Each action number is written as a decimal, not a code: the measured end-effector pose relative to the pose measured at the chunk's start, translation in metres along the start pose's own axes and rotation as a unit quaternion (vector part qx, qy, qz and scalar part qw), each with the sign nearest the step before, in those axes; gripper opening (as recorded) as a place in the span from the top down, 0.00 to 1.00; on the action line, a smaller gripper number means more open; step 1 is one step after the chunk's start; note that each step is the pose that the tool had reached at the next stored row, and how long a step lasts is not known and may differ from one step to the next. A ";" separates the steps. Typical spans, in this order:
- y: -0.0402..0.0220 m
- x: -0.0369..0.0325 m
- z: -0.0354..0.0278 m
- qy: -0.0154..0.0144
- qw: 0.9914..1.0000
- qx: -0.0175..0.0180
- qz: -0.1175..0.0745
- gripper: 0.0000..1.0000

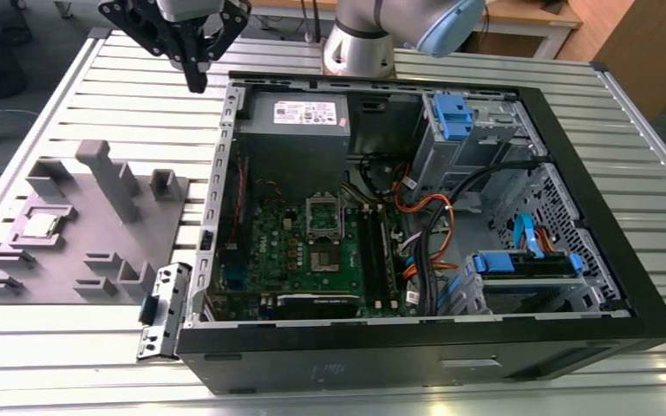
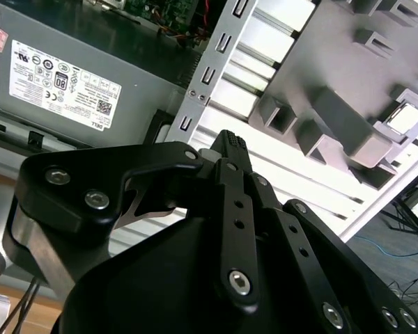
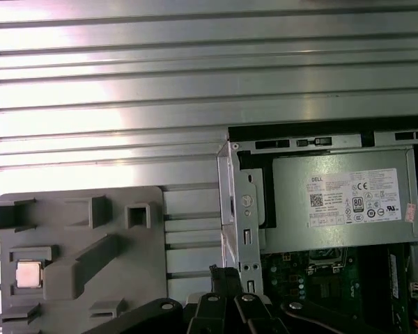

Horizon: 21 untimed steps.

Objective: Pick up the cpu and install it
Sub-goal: 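Reach for the cpu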

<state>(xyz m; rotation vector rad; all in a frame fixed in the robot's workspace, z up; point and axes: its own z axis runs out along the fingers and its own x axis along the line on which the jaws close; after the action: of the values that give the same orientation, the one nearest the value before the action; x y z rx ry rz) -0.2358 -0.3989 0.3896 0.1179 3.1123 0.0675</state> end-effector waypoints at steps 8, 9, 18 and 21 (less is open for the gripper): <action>-0.0018 0.0216 0.0030 0.000 1.000 0.000 0.000 0.89; -0.0020 0.0240 0.0033 0.000 1.000 0.000 0.000 0.89; -0.0036 0.0443 0.0067 0.000 1.000 0.000 0.000 0.89; -0.0042 0.0506 0.0079 0.000 1.000 0.000 0.000 0.89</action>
<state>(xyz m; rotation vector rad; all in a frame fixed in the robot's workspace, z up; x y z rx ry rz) -0.2863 -0.3989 0.3802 0.1180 3.1122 0.0677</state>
